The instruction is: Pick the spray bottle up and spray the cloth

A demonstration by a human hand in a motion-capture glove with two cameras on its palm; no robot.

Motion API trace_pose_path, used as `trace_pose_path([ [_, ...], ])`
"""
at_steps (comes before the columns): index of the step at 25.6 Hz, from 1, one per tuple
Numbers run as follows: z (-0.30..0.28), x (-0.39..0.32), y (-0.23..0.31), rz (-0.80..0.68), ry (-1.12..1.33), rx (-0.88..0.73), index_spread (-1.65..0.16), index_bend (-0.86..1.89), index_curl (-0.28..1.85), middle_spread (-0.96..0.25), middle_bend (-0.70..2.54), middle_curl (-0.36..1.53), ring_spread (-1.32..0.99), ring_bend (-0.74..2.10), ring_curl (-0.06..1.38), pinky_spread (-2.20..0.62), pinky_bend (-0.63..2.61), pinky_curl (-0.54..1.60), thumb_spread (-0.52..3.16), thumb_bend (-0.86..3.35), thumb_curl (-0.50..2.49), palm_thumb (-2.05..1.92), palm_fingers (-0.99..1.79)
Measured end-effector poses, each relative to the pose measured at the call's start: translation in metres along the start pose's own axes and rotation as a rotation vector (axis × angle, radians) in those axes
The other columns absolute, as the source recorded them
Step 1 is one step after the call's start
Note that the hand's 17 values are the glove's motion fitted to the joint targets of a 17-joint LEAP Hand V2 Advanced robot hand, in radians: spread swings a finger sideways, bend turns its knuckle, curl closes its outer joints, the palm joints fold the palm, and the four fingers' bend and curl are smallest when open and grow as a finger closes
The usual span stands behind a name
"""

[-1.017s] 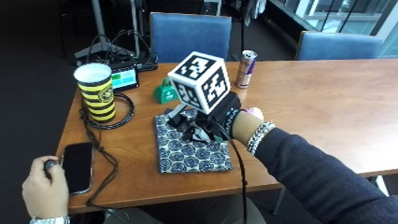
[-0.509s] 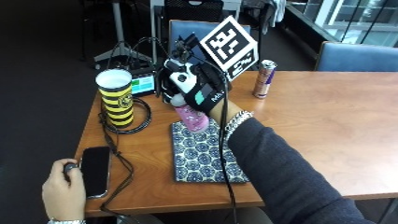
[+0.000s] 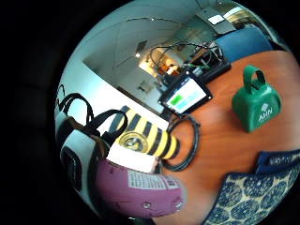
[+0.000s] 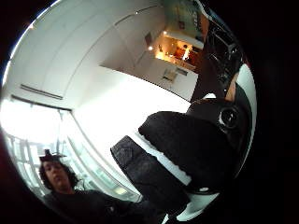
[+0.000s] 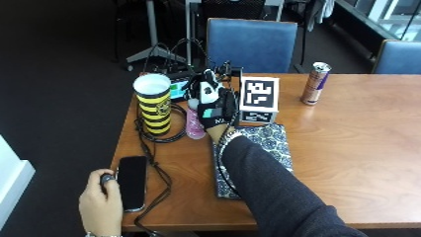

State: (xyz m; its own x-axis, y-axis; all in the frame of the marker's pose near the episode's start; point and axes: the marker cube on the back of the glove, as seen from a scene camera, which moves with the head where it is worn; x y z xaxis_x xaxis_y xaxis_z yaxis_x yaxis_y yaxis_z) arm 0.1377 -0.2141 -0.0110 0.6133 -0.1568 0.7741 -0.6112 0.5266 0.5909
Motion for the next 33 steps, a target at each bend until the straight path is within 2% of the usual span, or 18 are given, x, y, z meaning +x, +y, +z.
trace_pose_path([
  [10, -0.002, 0.018, -0.01, -0.046, 0.148, 0.001, -0.26, 0.38, 0.57, -0.2, 0.79, 0.56, -0.16, 0.73, 0.45, -0.3, 0.41, 0.37, 1.21, -0.02, 0.2, 0.17, 1.42],
  [20, 0.004, 0.003, -0.019, -0.127, 0.118, 0.031, -0.26, 0.39, 0.58, -0.2, 0.79, 0.56, -0.17, 0.73, 0.45, -0.3, 0.4, 0.37, 1.2, -0.02, 0.2, 0.15, 1.43],
  [33, -0.002, 0.01, -0.016, -0.122, 0.094, 0.021, -0.28, 0.37, 0.56, -0.22, 0.79, 0.55, -0.19, 0.73, 0.44, -0.31, 0.41, 0.38, 1.15, -0.02, 0.22, 0.17, 1.42],
])
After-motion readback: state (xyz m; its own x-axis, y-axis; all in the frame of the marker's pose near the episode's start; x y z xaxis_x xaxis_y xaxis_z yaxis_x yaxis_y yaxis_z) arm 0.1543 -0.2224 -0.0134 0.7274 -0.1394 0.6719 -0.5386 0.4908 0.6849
